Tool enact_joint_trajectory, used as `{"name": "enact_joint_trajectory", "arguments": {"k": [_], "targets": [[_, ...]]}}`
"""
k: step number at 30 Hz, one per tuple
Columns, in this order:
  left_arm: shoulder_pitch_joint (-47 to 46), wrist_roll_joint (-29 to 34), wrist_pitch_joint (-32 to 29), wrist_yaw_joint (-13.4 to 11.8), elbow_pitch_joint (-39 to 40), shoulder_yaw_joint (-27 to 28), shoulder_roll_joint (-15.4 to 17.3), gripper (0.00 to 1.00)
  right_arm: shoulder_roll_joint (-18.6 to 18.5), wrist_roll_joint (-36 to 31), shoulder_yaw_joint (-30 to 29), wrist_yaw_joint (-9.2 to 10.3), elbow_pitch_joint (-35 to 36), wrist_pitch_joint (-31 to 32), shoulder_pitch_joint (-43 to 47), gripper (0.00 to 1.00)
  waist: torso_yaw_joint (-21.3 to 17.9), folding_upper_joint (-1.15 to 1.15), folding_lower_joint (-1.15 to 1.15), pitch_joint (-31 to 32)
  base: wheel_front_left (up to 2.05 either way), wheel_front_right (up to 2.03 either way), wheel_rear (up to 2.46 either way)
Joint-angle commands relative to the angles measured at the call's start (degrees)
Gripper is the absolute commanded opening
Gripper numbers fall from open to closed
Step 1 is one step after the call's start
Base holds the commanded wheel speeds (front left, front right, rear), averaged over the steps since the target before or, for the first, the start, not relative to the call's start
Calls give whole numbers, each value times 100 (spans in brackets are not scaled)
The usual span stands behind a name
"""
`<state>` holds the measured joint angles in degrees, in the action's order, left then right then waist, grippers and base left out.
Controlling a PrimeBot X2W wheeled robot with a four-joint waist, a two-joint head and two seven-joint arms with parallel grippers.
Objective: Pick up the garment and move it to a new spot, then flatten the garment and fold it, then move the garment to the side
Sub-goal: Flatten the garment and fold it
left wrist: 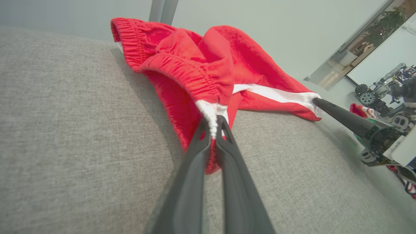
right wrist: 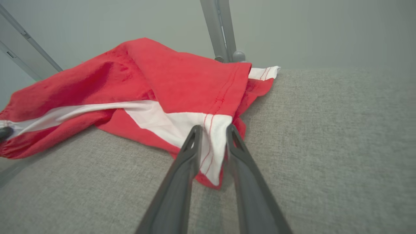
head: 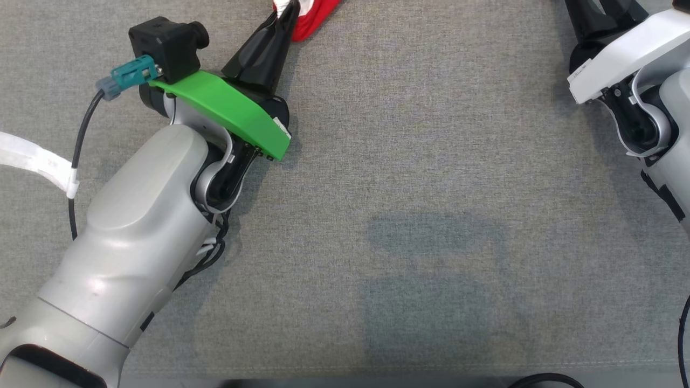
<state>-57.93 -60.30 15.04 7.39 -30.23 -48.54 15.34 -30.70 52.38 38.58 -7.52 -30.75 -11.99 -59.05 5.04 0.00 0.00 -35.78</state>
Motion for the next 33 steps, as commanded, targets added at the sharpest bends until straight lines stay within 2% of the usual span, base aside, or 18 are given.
{"name": "enact_joint_trajectory", "arguments": {"k": [1,4,6,8,21,29,33], "targets": [[10,-7,14,18,-27,-19,40,0,-23,48,16,7,18,0,-6,36,-10,0,0,27,0,0,0],[15,-32,14,18,-49,-42,41,0,-25,61,20,7,19,4,12,30,-16,0,0,52,0,0,0],[23,-50,14,18,-66,-58,35,0,-15,101,38,7,18,29,46,18,-16,0,0,59,0,0,0],[25,-57,14,18,-76,-73,26,0,-5,118,55,7,3,65,66,0,-13,0,0,58,0,0,0],[268,-192,15,18,-24,-31,100,0,-17,393,203,7,97,41,326,0,10,0,0,338,0,0,0],[1064,-93,15,18,223,-253,383,0,-182,904,396,7,643,-43,1309,0,-57,0,0,963,0,0,0],[1677,-308,14,18,378,-381,530,0,-246,1164,453,6,909,-128,1995,0,-116,0,0,1358,0,0,0]]}}
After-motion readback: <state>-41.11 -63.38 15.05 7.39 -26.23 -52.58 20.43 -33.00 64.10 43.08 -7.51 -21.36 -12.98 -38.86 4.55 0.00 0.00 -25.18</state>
